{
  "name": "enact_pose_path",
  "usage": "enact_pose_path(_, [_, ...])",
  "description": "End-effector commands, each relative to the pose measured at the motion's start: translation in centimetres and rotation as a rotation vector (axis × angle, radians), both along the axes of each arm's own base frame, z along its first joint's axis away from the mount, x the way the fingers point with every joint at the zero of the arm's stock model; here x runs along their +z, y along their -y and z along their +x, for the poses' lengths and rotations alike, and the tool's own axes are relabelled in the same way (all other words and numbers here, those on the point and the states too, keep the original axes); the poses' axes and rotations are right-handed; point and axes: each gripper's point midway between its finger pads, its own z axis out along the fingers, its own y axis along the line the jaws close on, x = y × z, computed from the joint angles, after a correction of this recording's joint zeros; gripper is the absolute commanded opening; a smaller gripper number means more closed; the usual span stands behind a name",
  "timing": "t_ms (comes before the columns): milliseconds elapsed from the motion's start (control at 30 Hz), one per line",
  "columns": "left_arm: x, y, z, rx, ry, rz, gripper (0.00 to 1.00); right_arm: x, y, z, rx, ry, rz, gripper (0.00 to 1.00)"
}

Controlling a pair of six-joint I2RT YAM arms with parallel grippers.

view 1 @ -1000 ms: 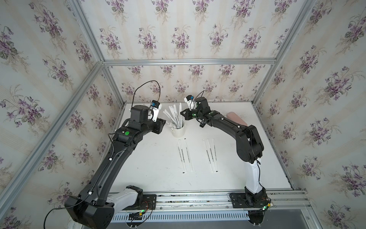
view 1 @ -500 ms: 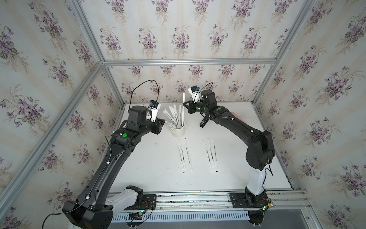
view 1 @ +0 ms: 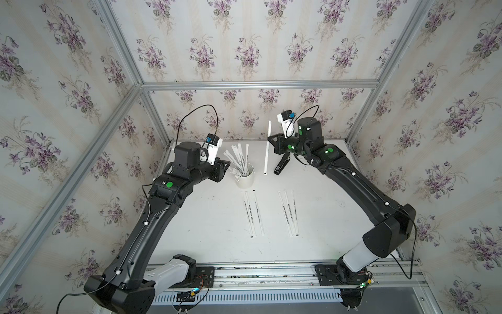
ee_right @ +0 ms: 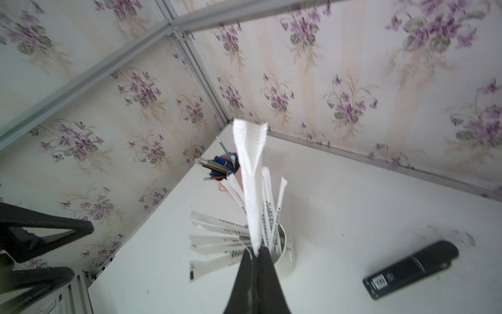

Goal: Take the straws out of the storage container
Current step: Pick up the straw from the container, then place the straw at the center of the board.

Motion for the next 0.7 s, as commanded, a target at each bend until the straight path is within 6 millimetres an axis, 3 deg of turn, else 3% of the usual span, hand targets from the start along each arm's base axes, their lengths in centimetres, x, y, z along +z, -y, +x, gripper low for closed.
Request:
enact_pose_path(0, [0.0, 1.9, -1.1, -0.088, -0.042, -0.037, 0.48, -6.7, 3.6, -3.1, -0.031, -0.288, -0.087, 0.00])
enact_pose_path(200, [-0.4, 4.6, -2.0, -0.195, -0.102, -0.050, 0.48, -16.4, 7.0, -7.1, -0.030, -0.618, -0.186, 0.00])
enact_pose_path(300, [-1.0, 5.2, -2.0, -0.212, -0.127, -0.053, 0.48, -19.7, 7.4, -8.2, -0.023, -0.703, -0.221, 0.00])
enact_pose_path(500, [-1.8, 5.2, -2.1, -0.215, -0.144, -0.037, 0.48, -24.2, 8.0, -8.1, -0.043, -0.792, -0.286, 0.00])
enact_pose_path(667, [-2.0, 5.1, -2.1, -0.219, -0.145, -0.028, 0.48, -26.1, 7.9, -7.5, -0.058, -0.825, -0.291, 0.00])
